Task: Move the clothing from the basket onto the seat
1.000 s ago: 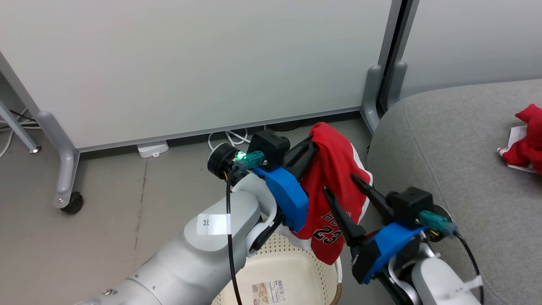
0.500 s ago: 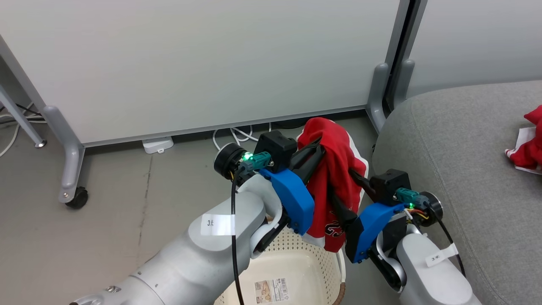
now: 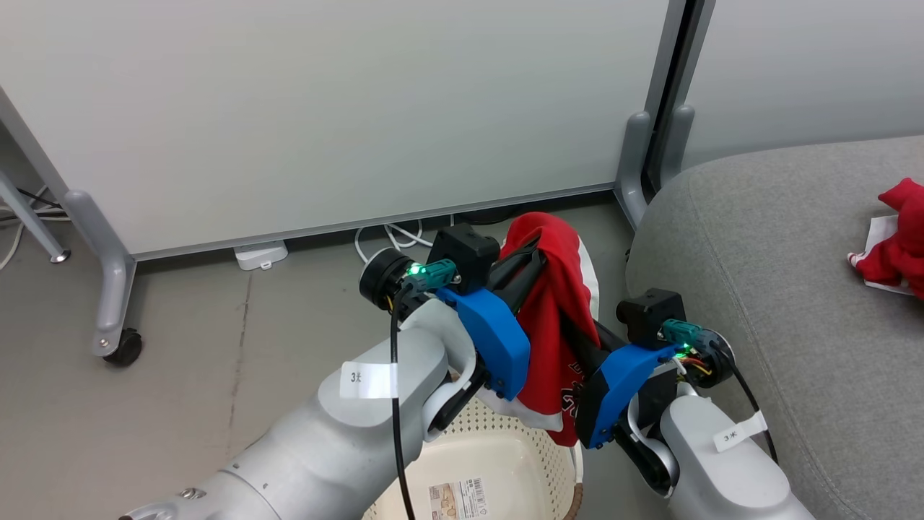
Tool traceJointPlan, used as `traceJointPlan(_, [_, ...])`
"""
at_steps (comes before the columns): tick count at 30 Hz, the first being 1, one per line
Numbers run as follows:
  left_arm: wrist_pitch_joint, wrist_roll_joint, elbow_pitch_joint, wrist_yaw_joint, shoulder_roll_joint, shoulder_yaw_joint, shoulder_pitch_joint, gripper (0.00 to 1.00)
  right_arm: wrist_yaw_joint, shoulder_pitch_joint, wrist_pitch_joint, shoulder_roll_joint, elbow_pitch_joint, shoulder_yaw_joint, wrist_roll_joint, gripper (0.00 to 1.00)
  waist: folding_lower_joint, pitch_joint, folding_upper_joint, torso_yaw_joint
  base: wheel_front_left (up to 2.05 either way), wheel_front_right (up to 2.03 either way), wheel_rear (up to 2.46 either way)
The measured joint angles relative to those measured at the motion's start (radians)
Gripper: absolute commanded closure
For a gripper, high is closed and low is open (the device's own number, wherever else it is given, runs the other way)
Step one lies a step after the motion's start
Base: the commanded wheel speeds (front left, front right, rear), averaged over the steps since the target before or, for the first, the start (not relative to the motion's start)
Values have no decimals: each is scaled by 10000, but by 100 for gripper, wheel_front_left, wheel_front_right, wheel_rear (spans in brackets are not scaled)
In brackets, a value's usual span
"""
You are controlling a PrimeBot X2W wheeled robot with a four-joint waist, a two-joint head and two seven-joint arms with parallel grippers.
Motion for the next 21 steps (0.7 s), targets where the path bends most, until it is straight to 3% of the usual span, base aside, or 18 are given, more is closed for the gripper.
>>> traceJointPlan(21, [-10, 6, 128, -13, 0, 180, 22, 100, 0, -188, -360, 0, 441, 128, 278, 100, 0, -79, 0, -101, 0, 0, 0])
